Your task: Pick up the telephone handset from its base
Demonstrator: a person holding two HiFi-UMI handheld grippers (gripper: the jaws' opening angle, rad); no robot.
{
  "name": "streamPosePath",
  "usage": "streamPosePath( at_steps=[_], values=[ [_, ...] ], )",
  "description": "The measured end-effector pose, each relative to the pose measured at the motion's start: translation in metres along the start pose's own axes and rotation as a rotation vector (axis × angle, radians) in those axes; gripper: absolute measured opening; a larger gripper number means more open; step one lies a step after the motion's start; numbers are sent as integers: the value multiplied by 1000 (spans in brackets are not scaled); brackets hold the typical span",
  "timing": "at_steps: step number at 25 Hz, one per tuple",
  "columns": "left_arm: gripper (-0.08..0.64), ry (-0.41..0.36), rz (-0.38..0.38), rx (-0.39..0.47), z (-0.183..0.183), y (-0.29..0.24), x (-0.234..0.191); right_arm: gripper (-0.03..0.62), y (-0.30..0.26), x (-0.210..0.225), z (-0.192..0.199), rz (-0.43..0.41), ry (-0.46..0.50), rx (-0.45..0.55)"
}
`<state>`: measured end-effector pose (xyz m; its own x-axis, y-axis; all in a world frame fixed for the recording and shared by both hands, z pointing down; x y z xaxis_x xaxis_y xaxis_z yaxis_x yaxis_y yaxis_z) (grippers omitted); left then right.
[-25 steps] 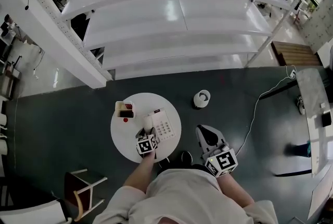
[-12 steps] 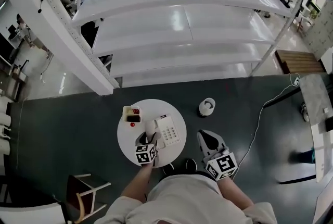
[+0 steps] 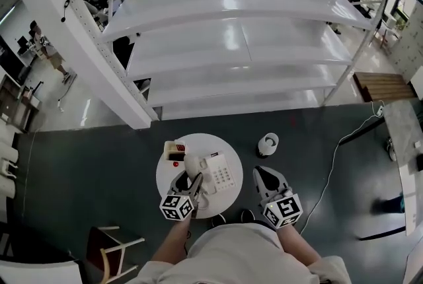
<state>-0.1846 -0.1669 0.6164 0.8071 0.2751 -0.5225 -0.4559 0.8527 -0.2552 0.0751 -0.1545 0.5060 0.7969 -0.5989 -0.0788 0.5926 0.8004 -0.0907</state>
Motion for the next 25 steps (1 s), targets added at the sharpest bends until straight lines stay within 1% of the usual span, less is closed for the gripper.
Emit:
streamPosePath(
  at_steps=[4,7,9,11,13,15,19,23,25],
  values=[
    [232,15,105,59,-27,14,17,8,-3,-4,-5,1,8,7],
    [232,-17,154,84,-41,23,28,8,-5,-6,-9,3,15,15],
    [232,-16,185,103,-48,29,33,8,-5,-10,-14,-15,15,49],
    [232,4,219,125,-53,35,36,8,-4,-17,-21,-53,18,106],
    [232,25,254,151,-57,41,39,8,-3,-21,-25,-65,34,126],
    [232,40,287,181,-62,49,44,8,-4,-21,-22,-54,35,112],
    [232,49,348,212,-72,62,55,8,-5,-14,-13,6,-10,73],
    [231,40,390,233,-81,73,58,8,-8,-17,-10,21,-20,64],
    [230,48,406,248,-84,78,57,8,-8,-19,-11,26,-20,63]
  ],
)
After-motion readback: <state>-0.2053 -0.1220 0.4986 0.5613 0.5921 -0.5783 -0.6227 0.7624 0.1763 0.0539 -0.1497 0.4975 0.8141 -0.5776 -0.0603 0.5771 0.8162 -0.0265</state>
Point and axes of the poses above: the fingertips, and each gripper's own axes: y backward along the fingers, x to its right, z out of its underside, the point moved 4 cm from there along y, backward along the fingers, and after that the axes turned 14 degrees about y, right-handed, at the moved point
